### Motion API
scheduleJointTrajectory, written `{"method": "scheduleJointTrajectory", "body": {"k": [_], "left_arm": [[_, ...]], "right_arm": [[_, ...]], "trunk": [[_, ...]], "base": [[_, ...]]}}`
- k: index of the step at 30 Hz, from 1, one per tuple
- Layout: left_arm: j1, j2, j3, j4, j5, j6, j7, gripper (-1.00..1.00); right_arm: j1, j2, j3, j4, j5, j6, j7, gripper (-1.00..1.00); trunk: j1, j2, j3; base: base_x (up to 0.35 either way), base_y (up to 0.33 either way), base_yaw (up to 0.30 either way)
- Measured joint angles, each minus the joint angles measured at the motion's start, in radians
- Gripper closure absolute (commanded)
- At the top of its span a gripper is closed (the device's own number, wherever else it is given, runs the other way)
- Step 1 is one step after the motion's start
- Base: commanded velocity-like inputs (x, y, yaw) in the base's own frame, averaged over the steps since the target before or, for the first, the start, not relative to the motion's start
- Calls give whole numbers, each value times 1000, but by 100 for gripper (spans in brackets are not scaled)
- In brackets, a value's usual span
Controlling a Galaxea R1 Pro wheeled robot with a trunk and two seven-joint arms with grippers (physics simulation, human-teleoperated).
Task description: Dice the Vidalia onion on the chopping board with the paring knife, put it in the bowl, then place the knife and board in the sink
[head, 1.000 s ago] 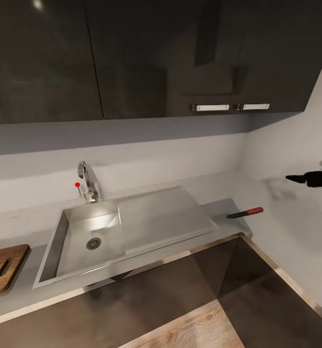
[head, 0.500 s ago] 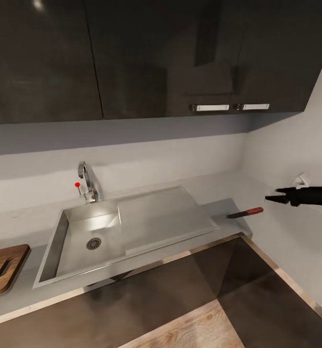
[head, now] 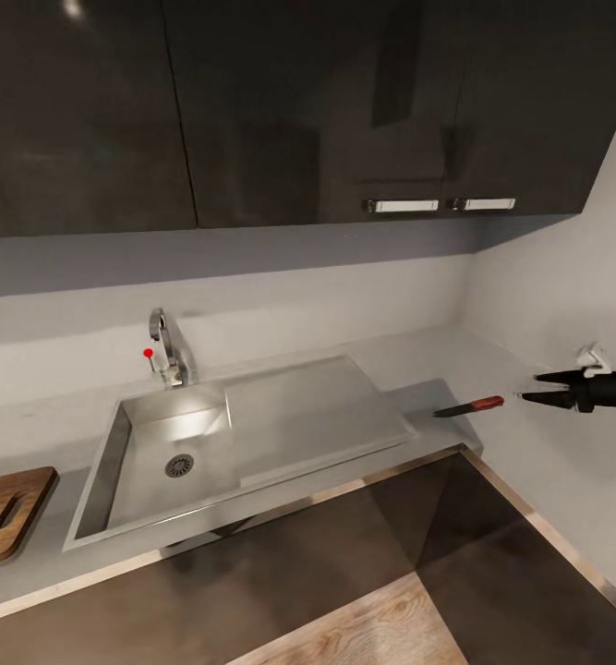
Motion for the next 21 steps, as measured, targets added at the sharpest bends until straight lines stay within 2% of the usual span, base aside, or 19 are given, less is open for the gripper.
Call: {"method": "scheduleJointTrajectory", "body": {"k": [3, 7, 14, 21], "left_arm": [[0, 0, 0, 0, 0, 0, 0, -100], [0, 0, -1, 5, 1, 0, -1, -100], [0, -1, -1, 12, 2, 0, -2, -100], [0, -2, -1, 14, 1, 0, -2, -100]], "right_arm": [[0, -35, -4, 7, 0, -8, 9, -100], [0, -56, -7, -1, 4, -5, 11, -100], [0, -50, -3, -1, 100, -7, 13, -100], [0, -37, -2, 12, 102, -12, 16, -100]], "trunk": [[0, 0, 0], [0, 0, 0], [0, 0, 0], [0, 0, 0]], "base": [[0, 0, 0], [2, 0, 0], [134, 0, 0], [176, 0, 0]]}}
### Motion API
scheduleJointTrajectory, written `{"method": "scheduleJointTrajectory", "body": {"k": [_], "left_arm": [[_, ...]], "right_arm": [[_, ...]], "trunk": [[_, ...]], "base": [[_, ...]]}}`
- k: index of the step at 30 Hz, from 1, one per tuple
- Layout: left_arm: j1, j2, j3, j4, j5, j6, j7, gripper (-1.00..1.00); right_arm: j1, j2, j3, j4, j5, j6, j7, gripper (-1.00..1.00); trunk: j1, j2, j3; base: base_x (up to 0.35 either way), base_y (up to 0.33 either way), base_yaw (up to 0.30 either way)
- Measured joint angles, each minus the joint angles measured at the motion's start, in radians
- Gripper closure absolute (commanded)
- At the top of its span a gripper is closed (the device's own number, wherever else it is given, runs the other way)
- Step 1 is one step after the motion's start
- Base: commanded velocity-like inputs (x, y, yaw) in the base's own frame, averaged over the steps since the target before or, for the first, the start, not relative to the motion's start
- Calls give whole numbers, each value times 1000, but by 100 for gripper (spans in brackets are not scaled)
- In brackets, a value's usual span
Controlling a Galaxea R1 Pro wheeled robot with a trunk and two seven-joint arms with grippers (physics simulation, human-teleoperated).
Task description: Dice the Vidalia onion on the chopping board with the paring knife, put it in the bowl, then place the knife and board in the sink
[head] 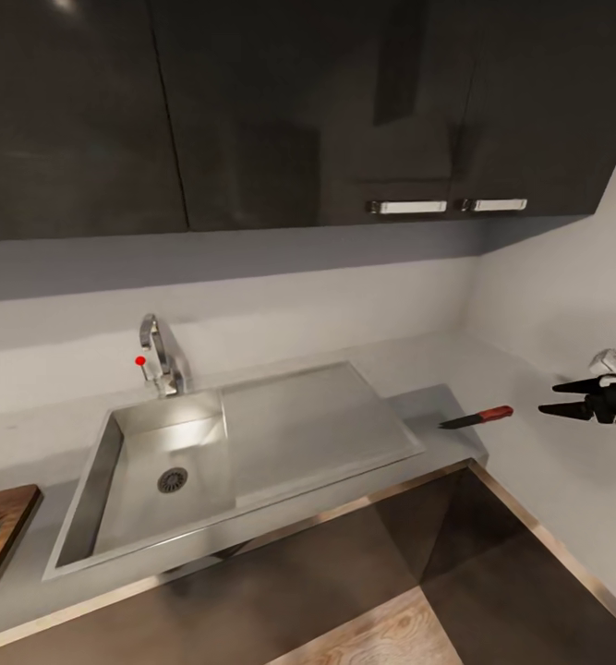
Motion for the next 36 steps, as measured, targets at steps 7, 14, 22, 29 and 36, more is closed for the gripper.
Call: {"method": "scheduleJointTrajectory", "body": {"k": [7, 14, 22, 29, 36], "left_arm": [[0, 0, 0, 0, 0, 1, 1, -100], [0, 0, 0, 7, -1, 3, 7, -100], [0, 0, 0, 35, -1, 3, 6, -100], [0, 0, 0, 45, -1, 3, 7, -100], [0, 0, 0, 41, -1, 4, 8, -100]], "right_arm": [[0, 20, 0, 41, -2, 0, 20, -100], [0, 33, 1, 63, -1, -20, 25, -100], [-1, 40, 2, 74, 2, -49, 26, -100], [-1, 50, 3, 77, 2, -67, 25, -100], [0, 53, 3, 85, 4, -71, 25, -100]], "trunk": [[0, 0, 0], [0, 0, 0], [0, 0, 0], [0, 0, 0], [0, 0, 0]], "base": [[144, -32, 0], [157, -93, 0], [29, -20, 0], [1, -1, 0], [0, 0, 0]]}}
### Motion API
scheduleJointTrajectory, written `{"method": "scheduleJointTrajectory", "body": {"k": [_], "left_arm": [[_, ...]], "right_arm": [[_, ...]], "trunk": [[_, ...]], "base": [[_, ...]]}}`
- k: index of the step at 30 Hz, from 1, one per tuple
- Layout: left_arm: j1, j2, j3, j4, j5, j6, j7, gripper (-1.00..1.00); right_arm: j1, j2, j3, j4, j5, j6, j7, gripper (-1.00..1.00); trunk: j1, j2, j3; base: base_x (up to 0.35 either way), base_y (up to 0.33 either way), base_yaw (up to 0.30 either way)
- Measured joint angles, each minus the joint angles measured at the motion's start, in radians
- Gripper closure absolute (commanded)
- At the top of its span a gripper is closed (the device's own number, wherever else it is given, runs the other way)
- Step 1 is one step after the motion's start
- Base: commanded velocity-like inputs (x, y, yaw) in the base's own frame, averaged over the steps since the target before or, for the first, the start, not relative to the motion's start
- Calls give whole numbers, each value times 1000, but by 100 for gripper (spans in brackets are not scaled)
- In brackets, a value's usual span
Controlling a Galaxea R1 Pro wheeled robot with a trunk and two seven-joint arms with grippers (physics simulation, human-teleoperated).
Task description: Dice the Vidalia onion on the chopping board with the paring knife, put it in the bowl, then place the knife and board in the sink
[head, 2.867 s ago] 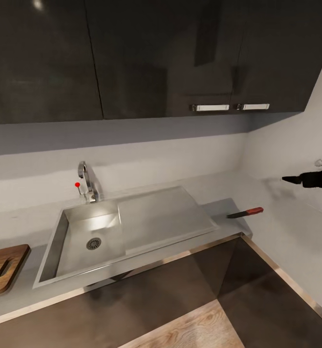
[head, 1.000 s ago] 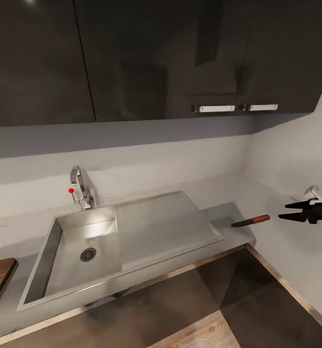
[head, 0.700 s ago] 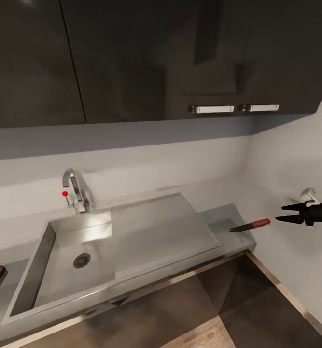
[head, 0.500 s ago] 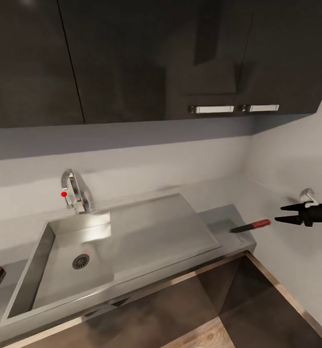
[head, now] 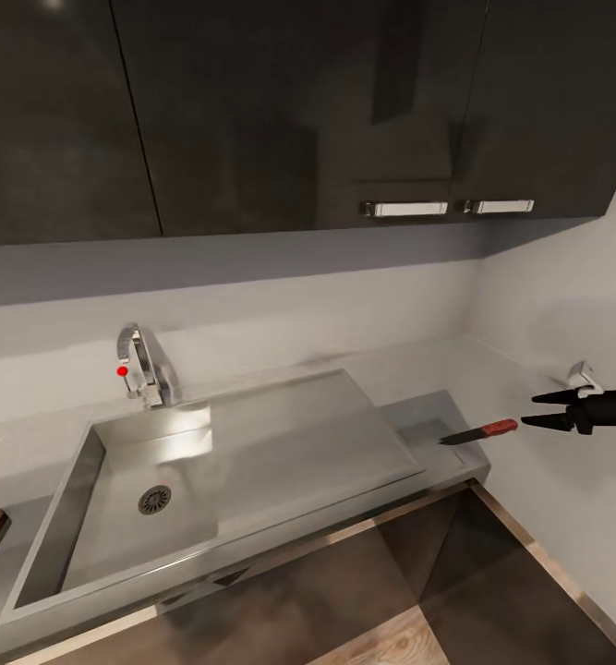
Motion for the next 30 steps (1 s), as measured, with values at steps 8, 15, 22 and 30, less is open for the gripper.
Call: {"method": "scheduleJointTrajectory", "body": {"k": [8, 15, 22, 30], "left_arm": [[0, 0, -1, 1, 1, 1, 0, -100], [0, 0, -1, 1, 2, 2, 0, -100], [0, 0, 0, 0, 2, 2, 3, -100], [0, 0, 0, -2, 2, 2, 3, -100]], "right_arm": [[0, -1, 0, 1, 0, 0, 0, -100], [0, -3, -1, 1, 2, 0, 1, -100], [0, -3, -1, 4, 3, 0, 0, -100], [0, -2, 0, 5, 1, 0, 1, -100]], "trunk": [[0, 0, 0], [-8, 14, 6], [-34, 63, 28], [-65, 119, 53]], "base": [[0, 0, 0], [0, 0, 0], [0, 0, 0], [0, 0, 0]]}}
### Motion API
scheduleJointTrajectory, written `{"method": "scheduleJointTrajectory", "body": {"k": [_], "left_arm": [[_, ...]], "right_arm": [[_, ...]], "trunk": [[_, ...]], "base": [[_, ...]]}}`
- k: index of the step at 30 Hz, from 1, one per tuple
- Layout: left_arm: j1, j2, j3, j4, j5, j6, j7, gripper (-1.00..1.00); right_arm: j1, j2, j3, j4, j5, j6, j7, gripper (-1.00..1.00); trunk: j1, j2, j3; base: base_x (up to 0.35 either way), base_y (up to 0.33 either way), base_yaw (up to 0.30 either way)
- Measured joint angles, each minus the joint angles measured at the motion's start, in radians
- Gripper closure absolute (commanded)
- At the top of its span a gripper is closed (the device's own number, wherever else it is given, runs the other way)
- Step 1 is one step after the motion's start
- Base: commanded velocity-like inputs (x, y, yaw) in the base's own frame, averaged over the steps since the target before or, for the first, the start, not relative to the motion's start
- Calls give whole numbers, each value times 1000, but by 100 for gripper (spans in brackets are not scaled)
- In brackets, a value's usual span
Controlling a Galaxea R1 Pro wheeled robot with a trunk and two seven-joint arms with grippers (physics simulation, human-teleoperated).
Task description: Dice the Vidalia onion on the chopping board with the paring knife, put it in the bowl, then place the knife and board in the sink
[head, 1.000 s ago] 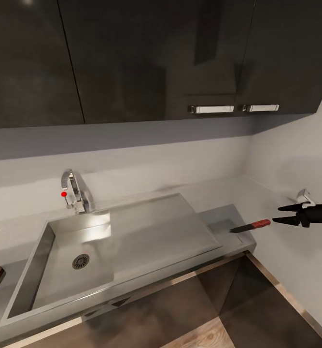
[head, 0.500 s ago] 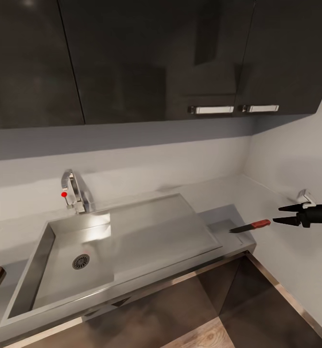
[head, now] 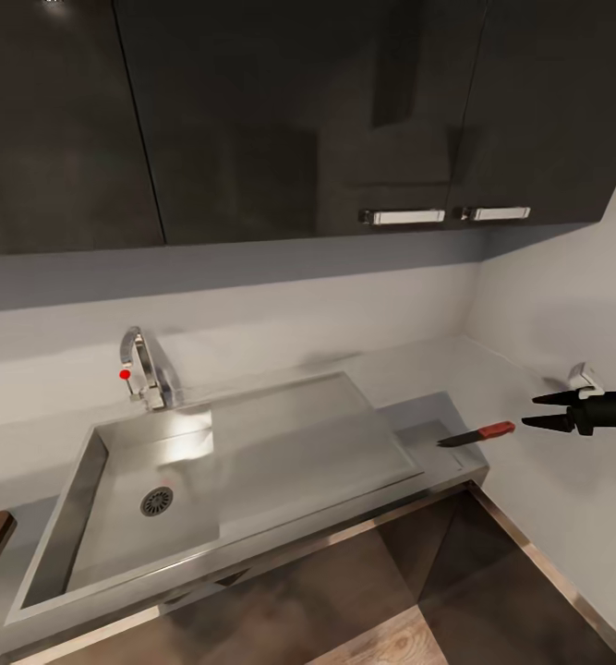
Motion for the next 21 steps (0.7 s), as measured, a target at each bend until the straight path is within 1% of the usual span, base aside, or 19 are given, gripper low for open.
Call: {"method": "scheduleJointTrajectory", "body": {"k": [21], "left_arm": [[0, 0, 0, -2, 0, 0, 0, -100]], "right_arm": [[0, 0, 0, 0, -1, 0, 1, -100]], "trunk": [[-81, 147, 66]], "base": [[0, 0, 0]]}}
